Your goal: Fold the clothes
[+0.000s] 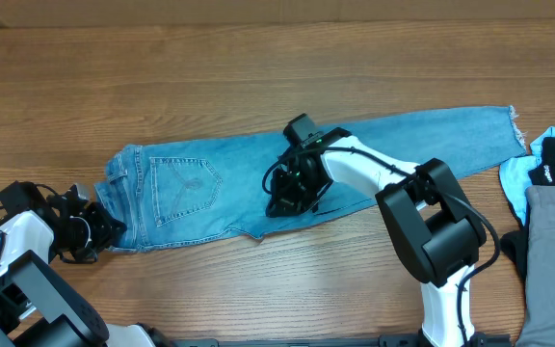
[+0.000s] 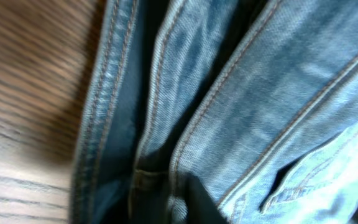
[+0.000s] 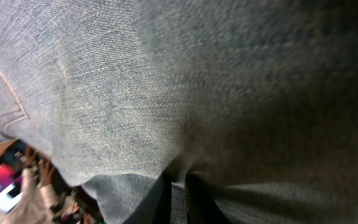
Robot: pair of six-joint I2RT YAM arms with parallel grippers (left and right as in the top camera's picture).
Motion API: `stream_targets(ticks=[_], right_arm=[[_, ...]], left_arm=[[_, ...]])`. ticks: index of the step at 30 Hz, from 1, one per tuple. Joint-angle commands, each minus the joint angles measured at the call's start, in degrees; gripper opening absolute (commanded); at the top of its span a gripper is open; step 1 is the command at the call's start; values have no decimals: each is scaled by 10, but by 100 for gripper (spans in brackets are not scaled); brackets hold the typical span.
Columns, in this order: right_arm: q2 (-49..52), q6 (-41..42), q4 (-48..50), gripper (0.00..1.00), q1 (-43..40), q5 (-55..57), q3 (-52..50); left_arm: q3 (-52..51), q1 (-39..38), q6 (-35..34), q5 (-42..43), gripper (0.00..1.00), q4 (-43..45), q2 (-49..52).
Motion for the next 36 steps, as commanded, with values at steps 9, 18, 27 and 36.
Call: stream_targets(ticks=[9,18,27,36], right_arm=[[-2,61,15,12,17,92,-10],[-1,69,13,13,17,92,-10],[-1,68,6,13,17,92,-10],[-1,68,-3,13,17,99,-10]], left_arm=[[91,4,23,33,4,-186,-9],[107,4,16,-45,7,-283,-9],[117,13,-33,-88,40,-245,-9],[122,44,-66,-89,18,-120,-8]])
